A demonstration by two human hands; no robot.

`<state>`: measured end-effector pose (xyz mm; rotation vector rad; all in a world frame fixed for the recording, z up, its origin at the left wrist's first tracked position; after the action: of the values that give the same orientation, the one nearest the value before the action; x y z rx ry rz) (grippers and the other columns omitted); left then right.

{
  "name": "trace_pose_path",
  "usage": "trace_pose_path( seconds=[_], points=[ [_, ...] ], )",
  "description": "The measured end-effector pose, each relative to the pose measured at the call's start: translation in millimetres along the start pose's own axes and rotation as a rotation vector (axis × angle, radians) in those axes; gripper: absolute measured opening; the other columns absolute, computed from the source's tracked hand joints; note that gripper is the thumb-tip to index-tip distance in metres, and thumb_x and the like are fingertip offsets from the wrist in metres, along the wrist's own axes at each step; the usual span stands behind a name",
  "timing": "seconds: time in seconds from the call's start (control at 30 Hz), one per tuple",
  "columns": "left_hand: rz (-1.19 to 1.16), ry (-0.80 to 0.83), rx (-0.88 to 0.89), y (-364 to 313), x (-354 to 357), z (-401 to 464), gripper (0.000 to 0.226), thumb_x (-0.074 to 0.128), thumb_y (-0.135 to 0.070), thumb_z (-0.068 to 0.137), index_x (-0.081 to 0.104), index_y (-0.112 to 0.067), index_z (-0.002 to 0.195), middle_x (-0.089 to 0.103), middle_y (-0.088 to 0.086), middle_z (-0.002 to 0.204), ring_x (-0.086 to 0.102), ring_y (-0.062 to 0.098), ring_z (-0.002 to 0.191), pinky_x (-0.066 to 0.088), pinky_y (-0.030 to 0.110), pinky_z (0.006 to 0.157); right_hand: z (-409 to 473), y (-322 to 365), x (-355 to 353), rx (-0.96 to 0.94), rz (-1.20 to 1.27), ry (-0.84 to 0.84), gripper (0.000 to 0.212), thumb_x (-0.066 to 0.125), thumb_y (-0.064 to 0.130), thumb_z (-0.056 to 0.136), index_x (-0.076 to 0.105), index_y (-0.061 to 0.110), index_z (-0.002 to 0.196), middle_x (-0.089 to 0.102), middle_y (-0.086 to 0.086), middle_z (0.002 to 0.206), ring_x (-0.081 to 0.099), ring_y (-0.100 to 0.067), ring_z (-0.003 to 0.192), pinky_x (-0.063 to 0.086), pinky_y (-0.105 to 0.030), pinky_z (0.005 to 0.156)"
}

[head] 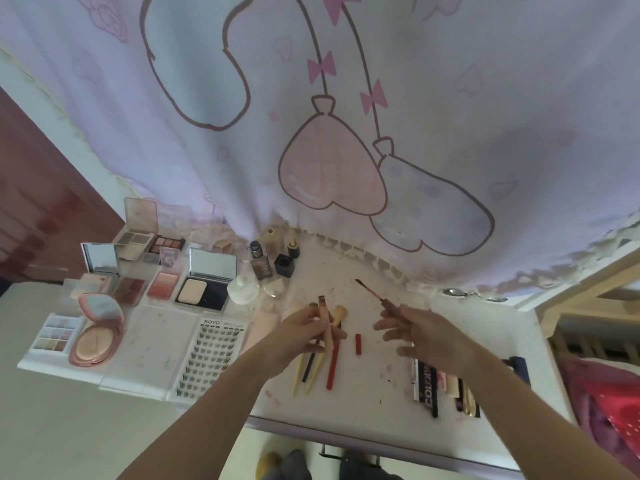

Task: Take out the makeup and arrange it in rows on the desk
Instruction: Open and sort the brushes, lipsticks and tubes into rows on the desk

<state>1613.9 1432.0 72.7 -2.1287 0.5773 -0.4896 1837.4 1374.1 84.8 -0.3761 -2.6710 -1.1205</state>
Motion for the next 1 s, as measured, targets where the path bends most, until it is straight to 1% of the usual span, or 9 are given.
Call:
trace_pose_path(
  seconds=[0.1,0.17,0.27,0.33,0.4,0.53,0.7,0.9,1.0],
  points=[
    [0.104,-0.224,0.095,-8.0,-9.4,13.0,0.013,0.053,-0.017,0.094,0.062,-0.015,0.105,0.072,-0.002,0.095,0.065,0.015,0.1,0.05,0.033,0.093,17.2,-10.7,15.5,-0.001,0.136,-0.026,0.026,0.04,0.025,0.1,0.061,0.01,0.096,0.069,-0.005,0.087,0.06,-0.015,0.075,0.044,-0.028,0.064],
    [0.195,-0.374,0.153,-15.1,-14.4,23.2,0.012,0.055,-0.02,0.093,0.065,-0.021,0.099,0.069,-0.007,0.09,0.063,0.01,0.093,0.048,0.026,0.089,31.5,-8.8,23.7,-0.074,0.131,-0.055,0.019,0.047,0.02,0.097,0.064,0.011,0.097,0.065,-0.001,0.088,0.057,-0.014,0.082,0.043,-0.028,0.07],
    [0.361,-0.541,0.244,-24.5,-16.1,42.4,0.014,0.054,-0.025,0.094,0.065,-0.021,0.101,0.065,-0.005,0.083,0.06,0.007,0.077,0.045,0.013,0.068,54.4,0.8,34.3,-0.204,-0.061,-0.165,0.014,0.053,0.015,0.094,0.063,0.012,0.104,0.063,0.0,0.093,0.057,-0.014,0.087,0.043,-0.028,0.075],
    [0.514,-0.617,0.307,-25.4,-18.1,59.4,0.017,0.054,-0.029,0.093,0.064,-0.022,0.105,0.063,-0.006,0.088,0.059,0.005,0.077,0.047,0.017,0.069,72.9,9.0,40.0,-0.287,-0.259,-0.227,0.013,0.054,0.014,0.093,0.06,0.013,0.105,0.067,-0.001,0.096,0.061,-0.013,0.087,0.046,-0.024,0.077],
    [0.594,-0.671,0.346,-22.8,-22.8,79.8,0.019,0.054,-0.028,0.093,0.063,-0.021,0.109,0.059,-0.009,0.098,0.056,0.002,0.08,0.048,0.019,0.074,97.3,15.1,43.5,-0.388,-0.393,-0.277,0.01,0.055,0.013,0.093,0.058,0.015,0.102,0.068,0.001,0.096,0.064,-0.008,0.087,0.046,-0.013,0.075],
    [0.675,-0.704,0.353,-14.2,-29.8,110.5,0.025,0.051,-0.029,0.096,0.06,-0.021,0.117,0.055,-0.009,0.115,0.055,0.003,0.084,0.048,0.021,0.079,141.2,18.5,43.1,-0.59,-0.663,-0.396,0.012,0.057,0.017,0.092,0.056,0.019,0.104,0.064,0.014,0.095,0.058,0.007,0.088,0.042,-0.004,0.076],
    [0.814,-0.7,0.376,-13.4,-29.6,130.8,0.025,0.048,-0.03,0.097,0.058,-0.021,0.118,0.057,-0.008,0.114,0.056,0.006,0.087,0.041,0.019,0.073,173.2,17.2,40.0,-0.707,-0.843,-0.486,0.011,0.056,0.019,0.091,0.057,0.022,0.101,0.061,0.008,0.097,0.058,-0.007,0.089,0.049,-0.023,0.082],
    [0.809,-0.679,0.351,-11.9,-29.2,135.5,0.02,0.048,-0.027,0.097,0.057,-0.018,0.111,0.057,-0.006,0.109,0.053,0.007,0.084,0.038,0.019,0.07,178.8,15.1,37.4,-0.74,-0.909,-0.496,0.005,0.056,0.02,0.092,0.057,0.022,0.096,0.06,0.007,0.092,0.058,-0.007,0.084,0.051,-0.027,0.079],
    [0.838,-0.664,0.337,-10.7,-29.3,138.0,0.018,0.049,-0.026,0.096,0.057,-0.018,0.109,0.057,-0.004,0.109,0.055,0.01,0.089,0.038,0.02,0.07,179.6,14.6,36.9,-0.747,-0.906,-0.494,0.006,0.057,0.021,0.091,0.057,0.021,0.097,0.06,0.006,0.093,0.058,-0.008,0.086,0.052,-0.028,0.08]
  ],
)
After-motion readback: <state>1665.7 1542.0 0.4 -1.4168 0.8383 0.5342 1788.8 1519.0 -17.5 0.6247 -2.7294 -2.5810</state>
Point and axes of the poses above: each hand's wrist, its own z-axis towards the middle knuckle, its own x-axis out of the palm, y = z × x, the point moved 2 cm from there along z, towards the middle knuckle
